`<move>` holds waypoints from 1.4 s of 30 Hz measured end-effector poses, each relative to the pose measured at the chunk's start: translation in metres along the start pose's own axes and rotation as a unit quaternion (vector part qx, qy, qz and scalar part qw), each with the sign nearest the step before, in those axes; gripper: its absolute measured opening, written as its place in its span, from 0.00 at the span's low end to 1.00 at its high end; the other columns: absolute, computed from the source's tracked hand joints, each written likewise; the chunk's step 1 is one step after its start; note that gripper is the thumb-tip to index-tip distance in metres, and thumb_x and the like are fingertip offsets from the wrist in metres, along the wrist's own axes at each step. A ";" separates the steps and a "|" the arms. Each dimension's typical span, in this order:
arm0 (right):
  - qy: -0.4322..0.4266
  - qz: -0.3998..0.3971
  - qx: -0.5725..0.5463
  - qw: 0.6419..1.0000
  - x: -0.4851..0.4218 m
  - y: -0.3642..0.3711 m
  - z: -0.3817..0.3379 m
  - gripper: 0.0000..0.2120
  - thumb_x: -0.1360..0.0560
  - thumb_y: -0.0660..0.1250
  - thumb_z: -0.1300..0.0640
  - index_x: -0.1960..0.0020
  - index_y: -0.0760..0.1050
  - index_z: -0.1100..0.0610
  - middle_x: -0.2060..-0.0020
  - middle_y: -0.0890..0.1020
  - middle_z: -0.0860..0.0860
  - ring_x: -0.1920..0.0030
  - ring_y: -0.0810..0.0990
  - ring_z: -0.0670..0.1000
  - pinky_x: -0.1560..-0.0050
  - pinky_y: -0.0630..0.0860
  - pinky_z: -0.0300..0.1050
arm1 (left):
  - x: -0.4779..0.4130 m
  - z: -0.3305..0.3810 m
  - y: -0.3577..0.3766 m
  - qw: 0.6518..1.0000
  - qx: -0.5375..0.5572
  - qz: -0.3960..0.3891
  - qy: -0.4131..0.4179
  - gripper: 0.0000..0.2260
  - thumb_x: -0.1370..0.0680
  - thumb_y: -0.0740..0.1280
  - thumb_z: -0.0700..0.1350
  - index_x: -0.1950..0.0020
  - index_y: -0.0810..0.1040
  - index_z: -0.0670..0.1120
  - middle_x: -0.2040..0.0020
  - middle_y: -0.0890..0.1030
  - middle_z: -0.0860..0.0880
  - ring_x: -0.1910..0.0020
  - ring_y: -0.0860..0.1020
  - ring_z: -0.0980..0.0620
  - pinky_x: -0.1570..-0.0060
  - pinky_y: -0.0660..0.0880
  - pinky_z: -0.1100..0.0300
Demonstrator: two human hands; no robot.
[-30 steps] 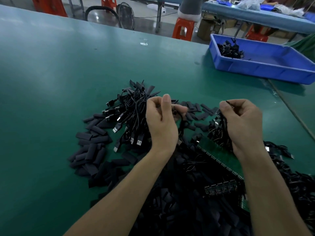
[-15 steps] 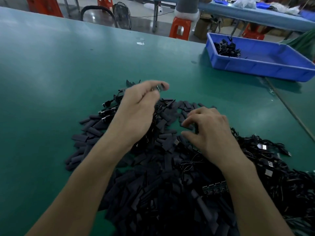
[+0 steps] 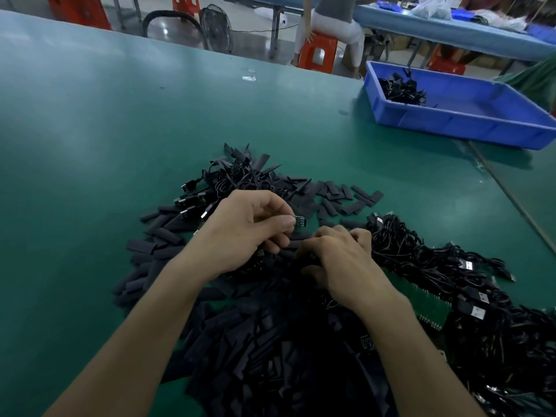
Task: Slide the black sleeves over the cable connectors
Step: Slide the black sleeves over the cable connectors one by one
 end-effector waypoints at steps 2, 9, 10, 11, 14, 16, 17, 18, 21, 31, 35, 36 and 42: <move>-0.005 0.021 -0.001 1.000 0.001 0.002 0.003 0.07 0.24 0.71 0.47 0.47 0.80 0.40 0.43 0.73 0.43 0.37 0.66 0.49 0.45 0.51 0.47 | 0.000 -0.002 0.001 1.000 0.001 0.023 0.012 0.06 0.23 0.73 0.40 0.57 0.84 0.49 0.64 0.84 0.47 0.66 0.84 0.48 0.65 0.79 0.63; -0.008 0.127 -0.204 0.971 0.002 -0.004 0.000 0.02 0.21 0.68 0.54 0.50 0.77 0.47 0.55 0.80 0.41 0.51 0.77 0.43 0.46 0.73 0.44 | 0.001 -0.005 0.000 0.996 0.029 0.079 0.010 0.02 0.24 0.74 0.42 0.54 0.83 0.48 0.66 0.85 0.47 0.69 0.84 0.48 0.68 0.79 0.63; 0.002 0.141 -0.254 0.957 0.003 -0.006 0.000 0.03 0.20 0.68 0.55 0.50 0.76 0.46 0.58 0.80 0.41 0.55 0.78 0.42 0.53 0.74 0.39 | 0.001 -0.005 0.000 0.996 0.028 0.086 0.015 0.02 0.23 0.74 0.42 0.54 0.83 0.48 0.65 0.85 0.47 0.69 0.84 0.48 0.68 0.79 0.62; 0.007 0.154 -0.287 0.945 0.004 -0.007 0.000 0.05 0.21 0.68 0.55 0.49 0.76 0.45 0.60 0.80 0.41 0.57 0.79 0.41 0.56 0.74 0.35 | 0.001 -0.005 0.000 0.995 0.024 0.091 0.020 0.02 0.23 0.73 0.42 0.54 0.83 0.49 0.65 0.85 0.48 0.69 0.84 0.48 0.68 0.79 0.62; 0.018 0.168 -0.366 0.915 0.005 -0.007 0.001 0.09 0.21 0.68 0.54 0.44 0.75 0.42 0.62 0.82 0.44 0.59 0.81 0.43 0.58 0.75 0.34 | 0.001 -0.006 0.001 0.995 0.022 0.095 0.022 0.03 0.22 0.72 0.42 0.54 0.83 0.49 0.65 0.85 0.48 0.69 0.84 0.49 0.69 0.79 0.64; 0.027 0.182 -0.404 0.896 0.004 -0.005 0.002 0.09 0.21 0.68 0.53 0.45 0.75 0.41 0.63 0.81 0.45 0.60 0.81 0.45 0.58 0.76 0.38 | 0.001 -0.005 0.002 0.995 0.023 0.093 0.019 0.03 0.21 0.71 0.42 0.54 0.83 0.49 0.65 0.85 0.49 0.69 0.84 0.49 0.69 0.78 0.64; 0.032 0.189 -0.421 0.887 0.003 -0.005 0.001 0.08 0.21 0.68 0.54 0.46 0.76 0.41 0.63 0.81 0.45 0.61 0.80 0.46 0.58 0.77 0.42 | 0.000 -0.005 0.002 0.995 0.022 0.093 0.018 0.04 0.21 0.71 0.42 0.54 0.83 0.50 0.65 0.85 0.49 0.69 0.84 0.48 0.69 0.78 0.64; 0.036 0.193 -0.439 0.877 0.003 -0.004 0.001 0.07 0.20 0.68 0.55 0.47 0.77 0.42 0.64 0.80 0.44 0.62 0.79 0.48 0.58 0.78 0.46 | 0.000 -0.005 0.002 0.995 0.021 0.093 0.018 0.04 0.21 0.71 0.42 0.54 0.83 0.50 0.65 0.85 0.49 0.69 0.84 0.48 0.69 0.78 0.64; 0.038 0.198 -0.459 0.865 0.002 -0.004 0.000 0.11 0.19 0.65 0.58 0.48 0.79 0.41 0.67 0.79 0.41 0.66 0.75 0.49 0.63 0.74 0.48 | -0.001 -0.007 0.000 0.996 0.013 0.090 0.019 0.04 0.21 0.71 0.44 0.55 0.83 0.51 0.64 0.85 0.49 0.69 0.84 0.48 0.69 0.78 0.64; 0.030 0.216 -0.439 0.872 0.006 -0.014 -0.001 0.10 0.25 0.74 0.55 0.46 0.80 0.43 0.57 0.83 0.35 0.57 0.81 0.39 0.55 0.75 0.31 | -0.001 -0.008 0.001 0.996 0.011 0.085 0.018 0.04 0.22 0.72 0.43 0.55 0.83 0.50 0.65 0.85 0.49 0.70 0.84 0.49 0.70 0.78 0.64; 0.027 0.225 -0.433 0.873 0.007 -0.015 0.000 0.10 0.26 0.75 0.55 0.48 0.80 0.42 0.57 0.84 0.35 0.56 0.82 0.39 0.54 0.76 0.31 | 0.000 -0.006 0.003 0.997 0.015 0.078 0.017 0.04 0.21 0.72 0.43 0.55 0.83 0.50 0.65 0.85 0.48 0.70 0.84 0.48 0.71 0.78 0.64; 0.027 0.229 -0.431 0.872 0.007 -0.015 -0.001 0.11 0.26 0.75 0.55 0.49 0.80 0.41 0.58 0.84 0.35 0.55 0.83 0.39 0.53 0.76 0.31 | 0.000 -0.006 0.003 0.997 0.018 0.075 0.017 0.04 0.21 0.72 0.43 0.55 0.83 0.50 0.65 0.85 0.48 0.70 0.84 0.48 0.71 0.78 0.64; 0.025 0.252 -0.428 0.868 0.007 -0.015 -0.002 0.10 0.27 0.75 0.54 0.50 0.81 0.42 0.61 0.85 0.39 0.59 0.82 0.39 0.56 0.76 0.32 | 0.002 -0.003 0.005 0.998 0.021 0.063 0.015 0.04 0.21 0.71 0.43 0.56 0.83 0.49 0.66 0.85 0.49 0.71 0.84 0.49 0.71 0.77 0.64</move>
Point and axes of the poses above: each hand's wrist, its own x-axis away from the middle knuckle, its own y-axis out of the palm, z = x × y, the point moved 1 cm from there along -x, towards the middle knuckle
